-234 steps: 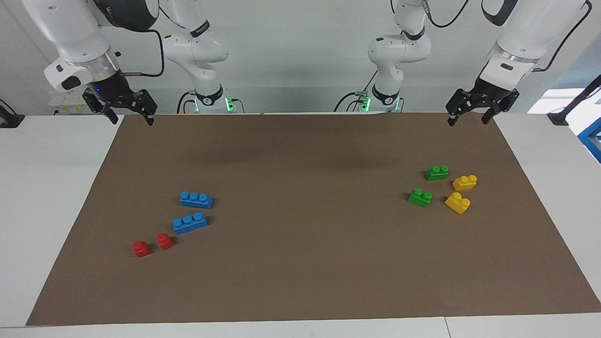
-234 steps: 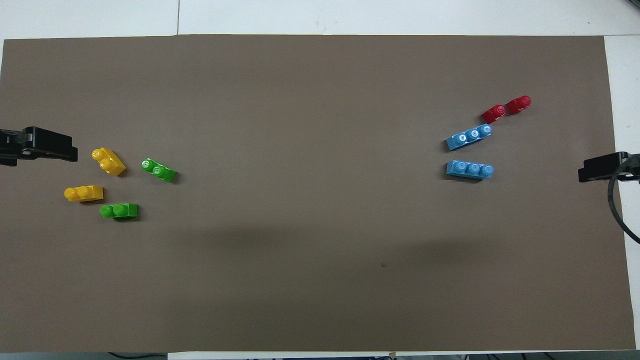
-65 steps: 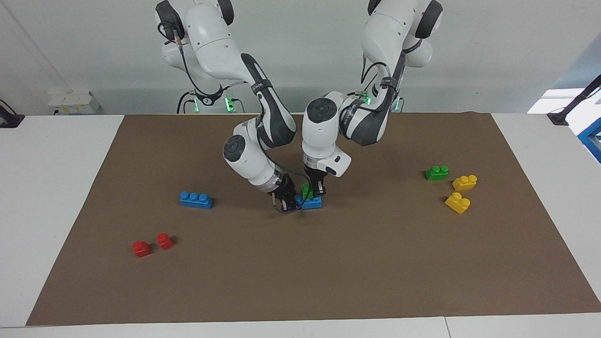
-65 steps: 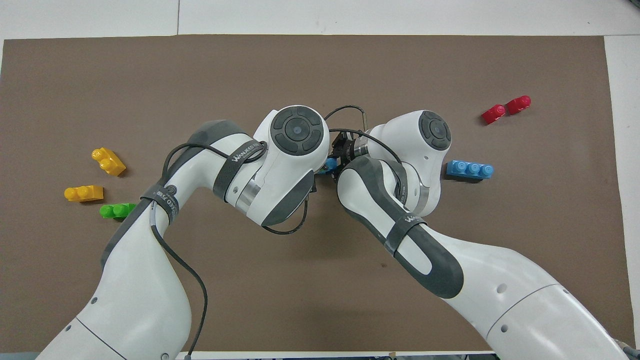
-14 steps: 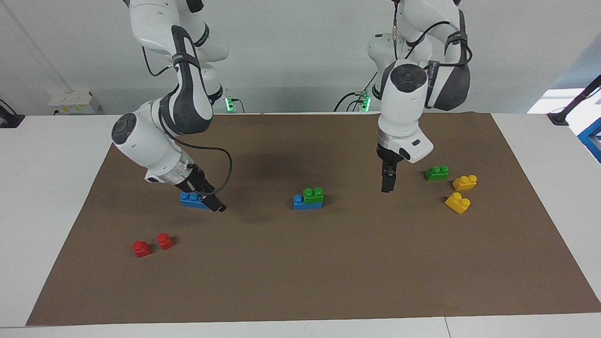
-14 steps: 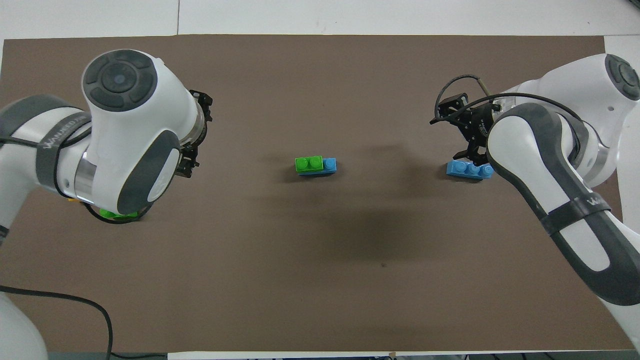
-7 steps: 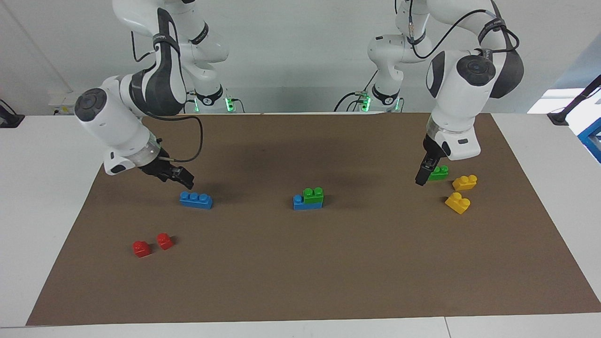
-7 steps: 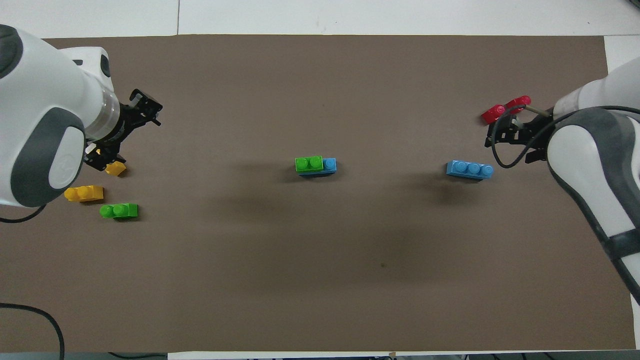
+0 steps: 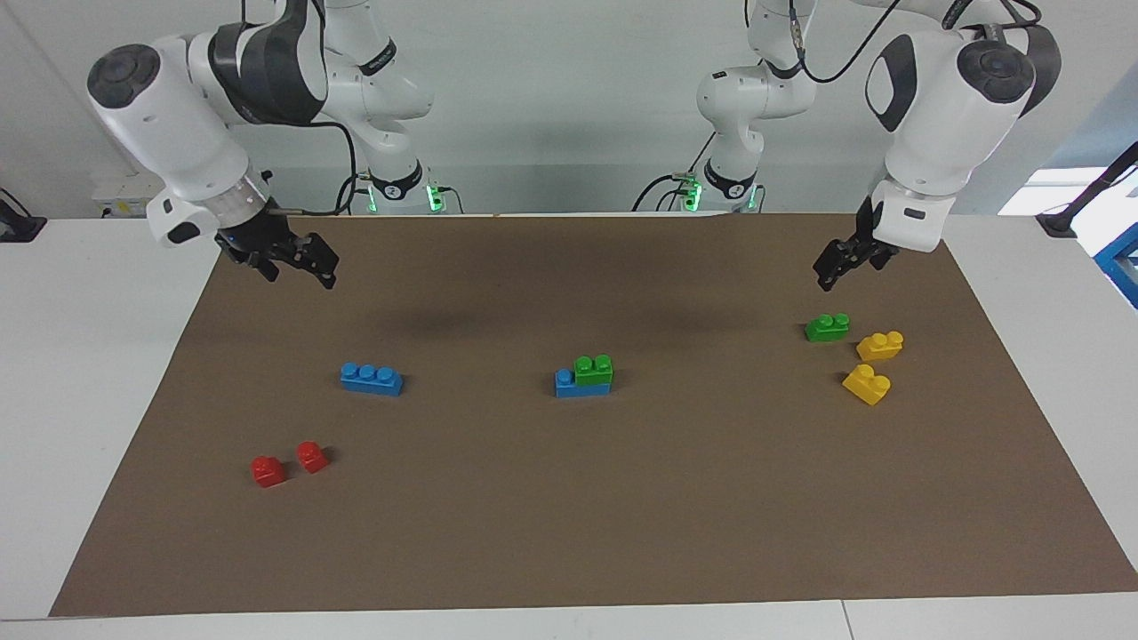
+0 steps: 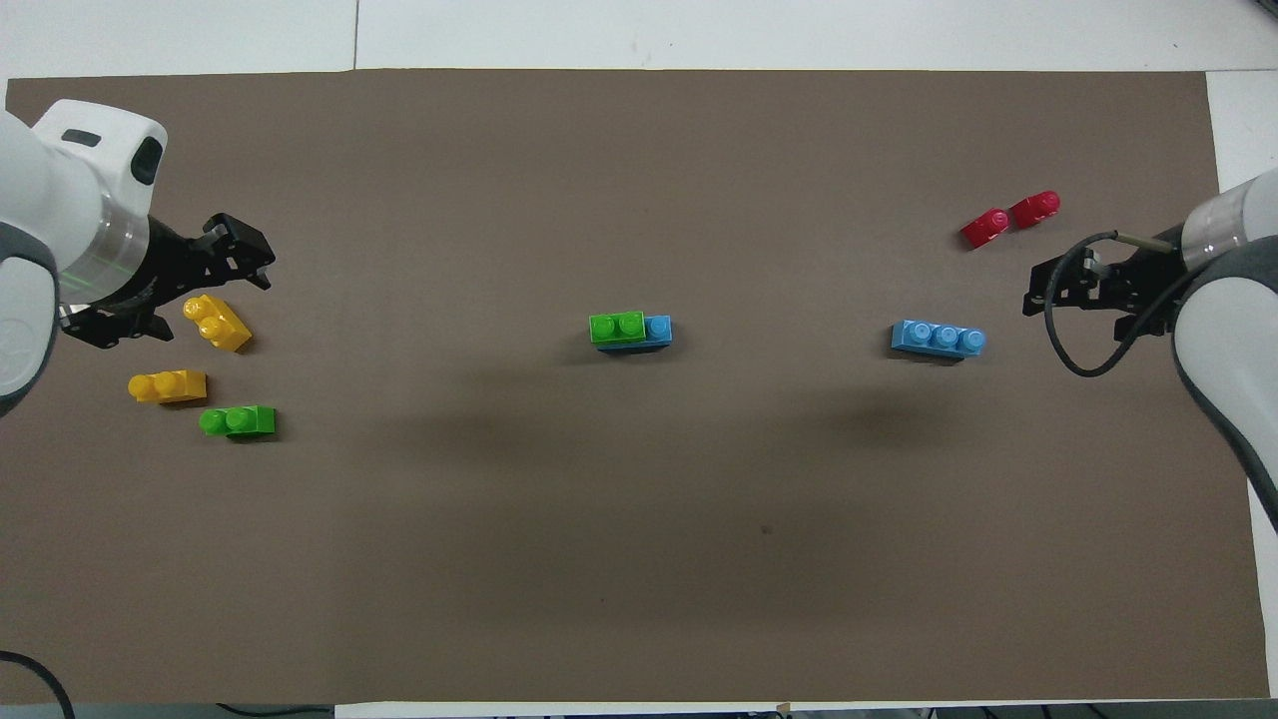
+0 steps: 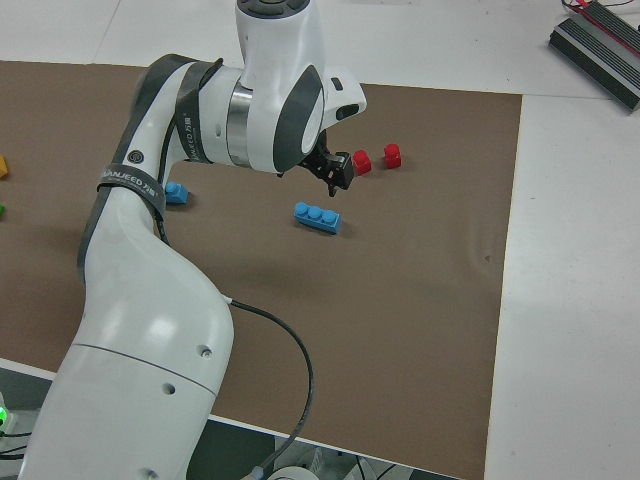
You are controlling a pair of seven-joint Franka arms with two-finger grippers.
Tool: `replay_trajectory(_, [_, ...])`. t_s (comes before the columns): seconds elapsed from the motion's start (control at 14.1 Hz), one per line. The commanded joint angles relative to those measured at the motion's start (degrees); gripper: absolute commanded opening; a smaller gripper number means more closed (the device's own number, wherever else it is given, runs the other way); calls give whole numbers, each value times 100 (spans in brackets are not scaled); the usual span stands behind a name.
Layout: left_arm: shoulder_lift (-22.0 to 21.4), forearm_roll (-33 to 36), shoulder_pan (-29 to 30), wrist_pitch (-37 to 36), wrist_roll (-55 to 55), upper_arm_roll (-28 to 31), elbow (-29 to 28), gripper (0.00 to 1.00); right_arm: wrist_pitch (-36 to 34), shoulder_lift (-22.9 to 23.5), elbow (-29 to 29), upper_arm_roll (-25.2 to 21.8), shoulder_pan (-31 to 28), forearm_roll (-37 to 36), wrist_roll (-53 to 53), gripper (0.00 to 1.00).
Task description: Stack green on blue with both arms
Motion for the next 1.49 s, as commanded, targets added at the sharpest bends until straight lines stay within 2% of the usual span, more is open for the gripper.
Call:
replay_trajectory(0.0, [-296, -164, 85, -117, 357, -4, -122, 100, -473, -38, 341, 30, -30, -102, -423, 100])
replay_trajectory(0.21, [-445, -164, 103, -143, 400, -4, -156, 100, -843, -12, 587, 21, -57, -102, -476, 100])
replay_trajectory(0.5, [-534, -164, 322, -354, 1049, -4, -78, 100, -871, 32, 685, 21, -92, -102, -520, 100])
replay_trajectory(0.71, [-516, -199, 252, -573, 1051, 5, 36, 100, -844, 41, 693, 12, -92, -111, -520, 100])
replay_trajectory(0.85, [-534, -584, 252, -706, 911, 23, 19, 100, -844, 41, 694, 12, -92, -102, -511, 100])
replay_trajectory(1.06, [-525, -709, 190, -408, 708, 84, -7, 100, -844, 41, 685, 12, -92, -111, -511, 100])
replay_trajectory(1.42, [-534, -683, 164, -381, 717, 111, 1, 100, -862, 32, 667, 12, -74, -146, -511, 100])
